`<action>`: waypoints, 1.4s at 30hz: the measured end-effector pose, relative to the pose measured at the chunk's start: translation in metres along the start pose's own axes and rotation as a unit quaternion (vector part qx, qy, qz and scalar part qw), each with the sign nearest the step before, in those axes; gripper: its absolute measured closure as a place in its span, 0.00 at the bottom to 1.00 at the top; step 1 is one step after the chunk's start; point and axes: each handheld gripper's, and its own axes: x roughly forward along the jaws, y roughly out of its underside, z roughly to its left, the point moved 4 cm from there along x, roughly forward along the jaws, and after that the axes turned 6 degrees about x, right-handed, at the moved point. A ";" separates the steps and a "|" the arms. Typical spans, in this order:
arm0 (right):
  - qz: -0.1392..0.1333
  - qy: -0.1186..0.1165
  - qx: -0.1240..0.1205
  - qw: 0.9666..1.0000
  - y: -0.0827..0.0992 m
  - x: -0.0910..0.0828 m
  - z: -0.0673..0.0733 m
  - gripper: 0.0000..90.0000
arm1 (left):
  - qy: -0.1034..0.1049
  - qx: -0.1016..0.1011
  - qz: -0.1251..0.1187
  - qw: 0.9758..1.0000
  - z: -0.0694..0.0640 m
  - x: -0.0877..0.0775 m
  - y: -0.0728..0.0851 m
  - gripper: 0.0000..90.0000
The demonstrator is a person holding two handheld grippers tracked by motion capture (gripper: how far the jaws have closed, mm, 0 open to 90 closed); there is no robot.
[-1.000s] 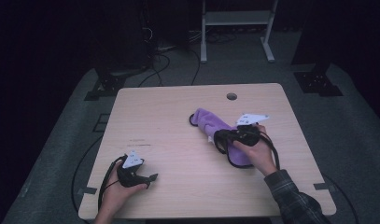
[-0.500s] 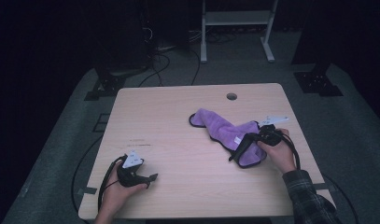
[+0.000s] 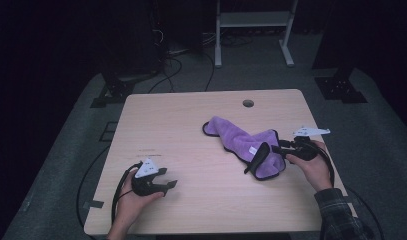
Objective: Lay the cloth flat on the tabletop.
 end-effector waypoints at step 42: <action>0.021 0.014 -0.018 1.000 0.025 -0.006 -0.002 0.52 | 0.115 0.073 -0.013 0.991 -0.073 0.186 -0.145 0.39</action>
